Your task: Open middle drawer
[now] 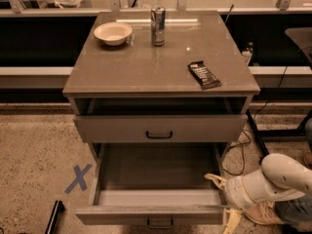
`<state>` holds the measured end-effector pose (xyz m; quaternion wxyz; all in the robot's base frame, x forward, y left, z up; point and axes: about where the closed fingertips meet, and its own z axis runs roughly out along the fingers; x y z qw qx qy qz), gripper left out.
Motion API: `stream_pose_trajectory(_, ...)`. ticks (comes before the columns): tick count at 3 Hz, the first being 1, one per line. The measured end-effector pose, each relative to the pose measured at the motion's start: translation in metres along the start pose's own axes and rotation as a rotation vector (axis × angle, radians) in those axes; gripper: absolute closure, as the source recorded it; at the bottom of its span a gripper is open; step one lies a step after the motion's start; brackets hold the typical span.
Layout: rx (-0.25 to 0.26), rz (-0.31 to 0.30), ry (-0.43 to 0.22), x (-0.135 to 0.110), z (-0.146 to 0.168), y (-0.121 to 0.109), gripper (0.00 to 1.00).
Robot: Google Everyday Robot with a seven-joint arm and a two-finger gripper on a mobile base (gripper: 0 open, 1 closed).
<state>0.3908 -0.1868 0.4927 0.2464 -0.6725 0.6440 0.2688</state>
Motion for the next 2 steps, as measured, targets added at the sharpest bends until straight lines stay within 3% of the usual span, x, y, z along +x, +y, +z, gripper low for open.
stream_pose_trajectory(1,0.059,0.041,-0.068,-0.0040,-0.0157,-0.0054,0.00)
stream_pose_trajectory(2,0.059,0.041,-0.068,-0.0040,-0.0157,-0.0054,0.00)
